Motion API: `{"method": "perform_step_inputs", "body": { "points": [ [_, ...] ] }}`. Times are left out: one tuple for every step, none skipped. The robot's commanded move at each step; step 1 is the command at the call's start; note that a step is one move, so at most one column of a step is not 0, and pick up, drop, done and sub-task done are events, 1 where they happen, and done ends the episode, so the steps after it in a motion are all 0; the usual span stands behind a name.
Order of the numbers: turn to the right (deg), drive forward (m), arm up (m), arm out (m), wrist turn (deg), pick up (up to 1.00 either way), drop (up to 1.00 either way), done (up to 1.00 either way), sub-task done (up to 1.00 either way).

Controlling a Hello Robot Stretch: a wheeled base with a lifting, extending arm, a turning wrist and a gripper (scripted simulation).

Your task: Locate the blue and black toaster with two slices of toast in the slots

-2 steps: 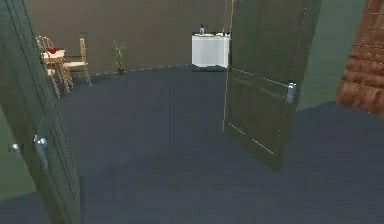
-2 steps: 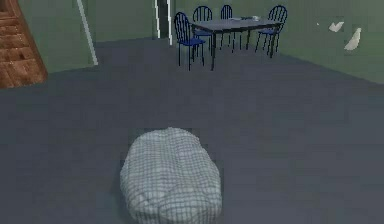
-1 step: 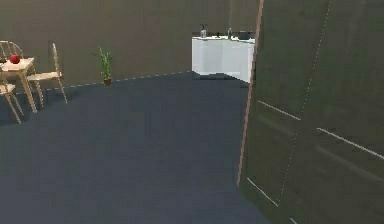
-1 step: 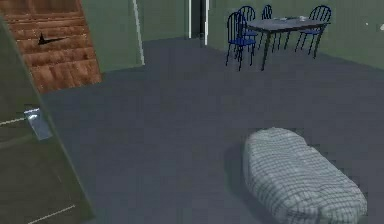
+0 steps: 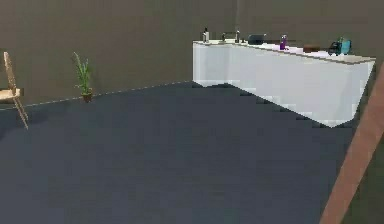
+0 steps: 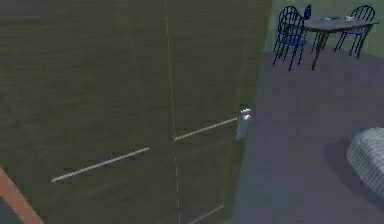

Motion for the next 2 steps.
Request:
{"method": "perform_step_inputs", "body": {
  "points": [
    [0.0, 0.85, 0.00, 0.00, 0.0, 0.00, 0.00, 0.00, 0.00],
    [45.0, 0.00, 0.00, 0.00, 0.0, 0.00, 0.00, 0.00, 0.00]
  ]
}}
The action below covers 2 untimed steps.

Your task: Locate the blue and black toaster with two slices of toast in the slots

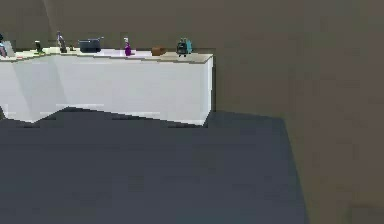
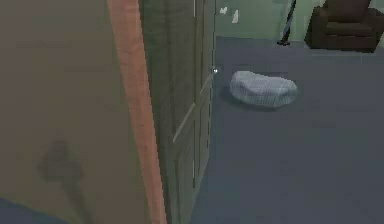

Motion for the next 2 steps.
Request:
{"method": "perform_step_inputs", "body": {
  "points": [
    [9.0, 0.00, 0.00, 0.00, 0.0, 0.00, 0.00, 0.00, 0.00],
    [0.0, 1.00, 0.00, 0.00, 0.0, 0.00, 0.00, 0.00, 0.00]
  ]
}}
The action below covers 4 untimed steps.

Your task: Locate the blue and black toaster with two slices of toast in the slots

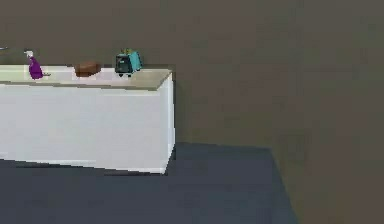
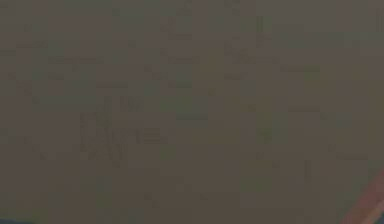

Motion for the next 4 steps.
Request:
{"method": "perform_step_inputs", "body": {
  "points": [
    [0.0, 1.00, 0.00, 0.00, 0.0, 0.00, 0.00, 0.00, 0.00],
    [0.0, 0.20, 0.00, 0.00, 0.0, 0.00, 0.00, 0.00, 0.00],
    [-33.0, 0.00, 0.00, 0.00, 0.0, 0.00, 0.00, 0.00, 0.00],
    [0.0, 0.00, 0.00, 0.00, 0.0, 0.00, 0.00, 1.00, 0.00]
  ]
}}
